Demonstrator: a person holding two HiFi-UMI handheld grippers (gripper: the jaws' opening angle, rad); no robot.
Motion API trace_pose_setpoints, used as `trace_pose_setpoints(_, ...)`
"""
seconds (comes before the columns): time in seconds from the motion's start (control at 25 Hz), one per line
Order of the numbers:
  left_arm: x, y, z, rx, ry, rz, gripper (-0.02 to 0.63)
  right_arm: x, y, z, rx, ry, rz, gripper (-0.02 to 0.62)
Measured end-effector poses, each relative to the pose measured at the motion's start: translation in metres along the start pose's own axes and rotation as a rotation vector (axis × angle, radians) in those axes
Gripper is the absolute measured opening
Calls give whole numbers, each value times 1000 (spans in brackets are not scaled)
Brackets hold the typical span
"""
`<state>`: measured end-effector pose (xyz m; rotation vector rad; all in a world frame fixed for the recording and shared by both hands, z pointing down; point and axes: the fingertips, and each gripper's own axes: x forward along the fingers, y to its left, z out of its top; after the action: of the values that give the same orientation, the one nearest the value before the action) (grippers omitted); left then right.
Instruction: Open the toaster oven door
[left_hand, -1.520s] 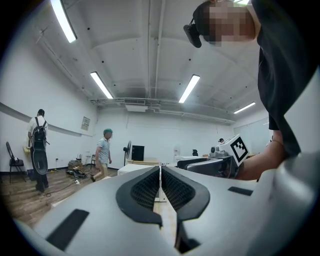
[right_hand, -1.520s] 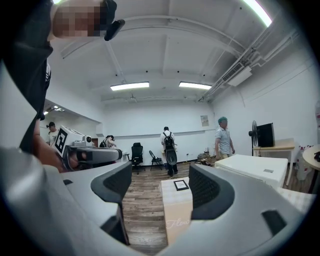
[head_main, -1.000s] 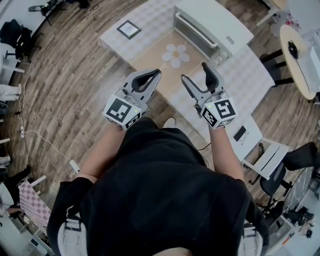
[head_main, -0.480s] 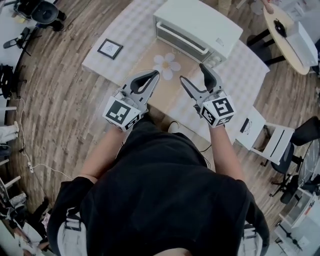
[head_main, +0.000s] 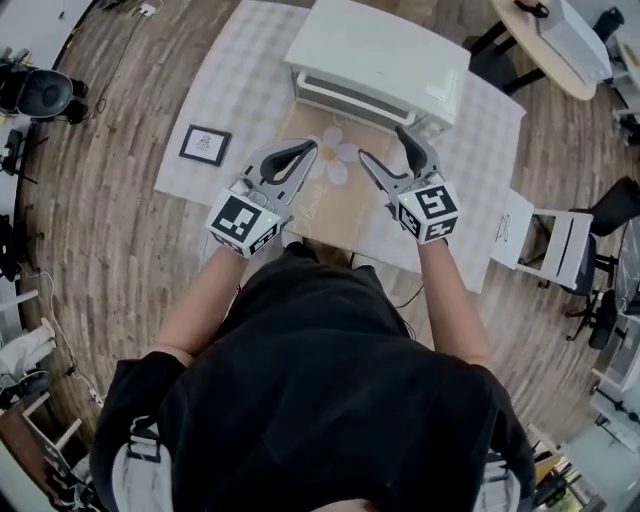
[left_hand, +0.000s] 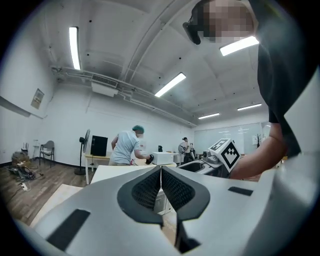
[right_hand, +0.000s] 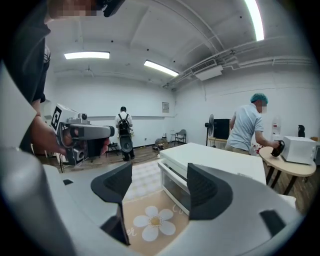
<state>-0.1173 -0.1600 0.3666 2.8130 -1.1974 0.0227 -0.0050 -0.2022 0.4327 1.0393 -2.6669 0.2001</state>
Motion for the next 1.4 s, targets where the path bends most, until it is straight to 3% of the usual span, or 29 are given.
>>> trace_pose_setpoints(0.28,19,31,-10,2,23,-94,18,34,-26,-20,-26,110,-97,337)
trace_pose_setpoints(0.68,38,54,-21,1,17,-162,18,64,-60,-62,-148,320,-159,337)
trace_pose_setpoints(0.92,40,56,-23,3,14,-182,18,71,-70,-83,-269,457,-181,337)
trace_pose_setpoints(1.12,40,61,-21,1,8,-186,18,75,-76,-89,-312,526,-181,336)
trace_pose_setpoints(1.4,44,68,-24,-2,13,-185,18,81,-83,-97,-428,632,-138,278)
